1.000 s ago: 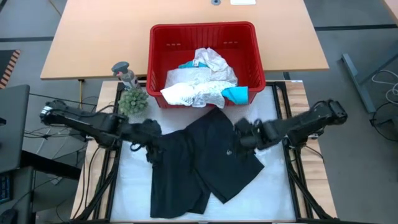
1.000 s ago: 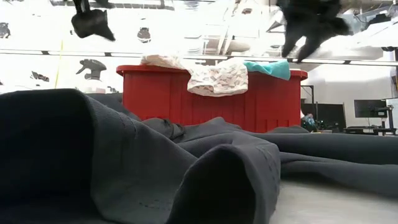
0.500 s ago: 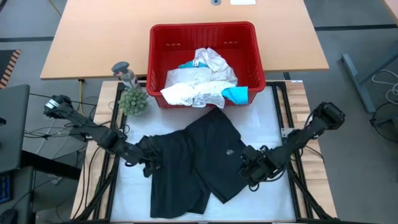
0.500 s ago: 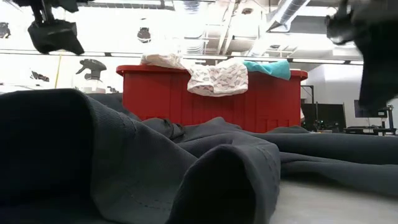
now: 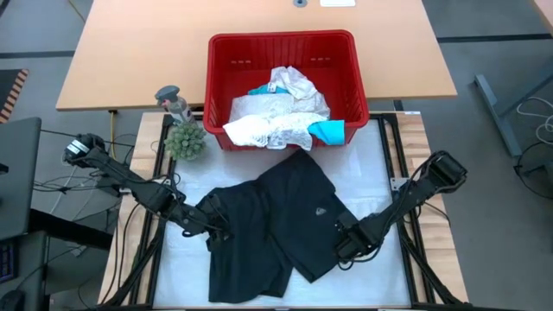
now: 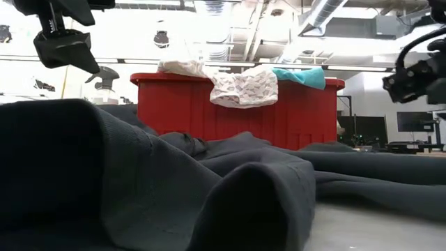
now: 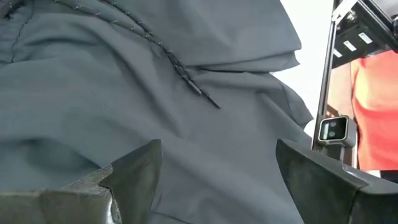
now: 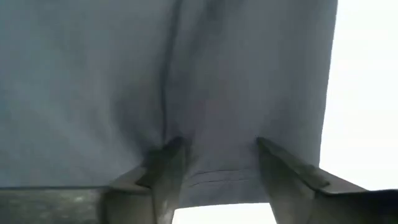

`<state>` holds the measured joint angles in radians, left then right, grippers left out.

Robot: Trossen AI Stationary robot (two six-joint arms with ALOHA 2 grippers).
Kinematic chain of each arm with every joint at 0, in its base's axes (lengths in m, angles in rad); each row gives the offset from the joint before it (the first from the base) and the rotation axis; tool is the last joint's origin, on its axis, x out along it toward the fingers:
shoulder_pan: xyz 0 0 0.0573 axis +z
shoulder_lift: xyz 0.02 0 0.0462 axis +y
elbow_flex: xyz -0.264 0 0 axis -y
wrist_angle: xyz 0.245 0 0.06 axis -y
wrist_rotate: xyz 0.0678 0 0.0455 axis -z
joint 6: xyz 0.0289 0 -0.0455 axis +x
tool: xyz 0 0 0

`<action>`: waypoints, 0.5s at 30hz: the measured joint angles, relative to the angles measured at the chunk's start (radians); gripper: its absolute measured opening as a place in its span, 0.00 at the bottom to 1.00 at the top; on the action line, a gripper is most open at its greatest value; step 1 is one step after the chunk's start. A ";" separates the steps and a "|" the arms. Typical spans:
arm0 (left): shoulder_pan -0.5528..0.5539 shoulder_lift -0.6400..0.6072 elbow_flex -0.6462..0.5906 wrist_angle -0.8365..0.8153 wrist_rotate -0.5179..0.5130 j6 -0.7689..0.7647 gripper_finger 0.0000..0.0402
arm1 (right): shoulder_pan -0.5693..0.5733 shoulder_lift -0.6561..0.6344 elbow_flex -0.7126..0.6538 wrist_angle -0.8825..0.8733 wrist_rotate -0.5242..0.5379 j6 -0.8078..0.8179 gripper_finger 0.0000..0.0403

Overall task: Fold Laundry from Bin
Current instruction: Fold the black shorts

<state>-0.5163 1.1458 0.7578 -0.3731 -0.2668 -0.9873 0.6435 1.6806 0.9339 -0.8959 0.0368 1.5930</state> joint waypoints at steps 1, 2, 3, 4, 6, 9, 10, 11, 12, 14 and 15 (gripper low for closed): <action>0.000 0.000 0.000 -0.002 0.000 -0.002 0.75 | 0.004 0.004 0.001 0.000 -0.027 0.004 0.48; 0.000 0.000 0.000 -0.001 0.000 -0.003 0.75 | 0.010 0.005 0.002 -0.003 -0.046 0.020 0.42; 0.000 0.000 0.000 -0.001 0.000 -0.003 0.75 | 0.017 0.006 0.002 -0.011 -0.060 0.045 0.36; 0.000 0.000 0.000 -0.001 0.000 -0.004 0.75 | 0.025 0.005 0.001 -0.021 -0.073 0.069 0.29; 0.000 0.000 0.000 -0.002 -0.006 -0.007 0.75 | 0.041 -0.001 -0.002 -0.062 -0.116 0.137 0.15; 0.000 0.000 0.000 -0.002 -0.060 -0.015 0.75 | 0.068 -0.023 -0.002 -0.177 -0.178 0.272 0.04; 0.001 0.000 0.000 -0.002 -0.091 -0.015 0.75 | 0.078 -0.032 -0.002 -0.228 -0.197 0.317 0.05; 0.004 0.000 0.000 -0.002 -0.127 -0.012 0.75 | 0.088 -0.041 -0.002 -0.282 -0.215 0.359 0.07; 0.012 0.000 0.000 -0.002 -0.160 -0.003 0.75 | 0.098 -0.049 -0.002 -0.337 -0.227 0.397 0.10; 0.048 0.000 0.000 -0.004 -0.189 0.021 0.75 | 0.116 -0.076 0.002 -0.426 -0.229 0.432 0.16; 0.075 0.000 0.000 -0.004 -0.186 0.042 0.75 | 0.122 -0.094 0.011 -0.457 -0.227 0.433 0.18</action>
<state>-0.4409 1.1458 0.7578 -0.3771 -0.4528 -0.9452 0.7656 1.5863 0.9447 -1.3532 -0.1904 2.0259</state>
